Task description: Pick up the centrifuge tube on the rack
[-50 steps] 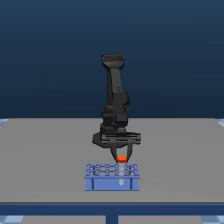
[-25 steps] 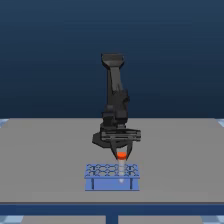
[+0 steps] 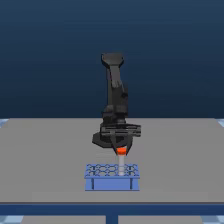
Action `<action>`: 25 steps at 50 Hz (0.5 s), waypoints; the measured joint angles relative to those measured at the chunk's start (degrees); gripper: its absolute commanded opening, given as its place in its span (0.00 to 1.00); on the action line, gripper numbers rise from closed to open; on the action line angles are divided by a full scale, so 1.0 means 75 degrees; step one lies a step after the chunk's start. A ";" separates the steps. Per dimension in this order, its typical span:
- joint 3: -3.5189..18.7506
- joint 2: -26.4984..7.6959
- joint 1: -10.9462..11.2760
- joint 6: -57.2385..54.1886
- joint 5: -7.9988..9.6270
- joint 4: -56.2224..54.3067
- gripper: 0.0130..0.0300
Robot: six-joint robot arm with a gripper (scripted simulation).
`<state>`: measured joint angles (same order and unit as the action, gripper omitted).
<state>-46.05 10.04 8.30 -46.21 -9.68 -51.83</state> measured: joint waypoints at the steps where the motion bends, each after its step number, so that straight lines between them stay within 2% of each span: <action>1: 0.0011 0.0014 0.0000 -0.0122 0.0016 -0.0124 0.00; 25: 0.0221 0.0269 0.0000 -0.3024 0.0266 -0.3019 0.00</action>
<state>-44.39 12.05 8.30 -68.89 -7.68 -74.48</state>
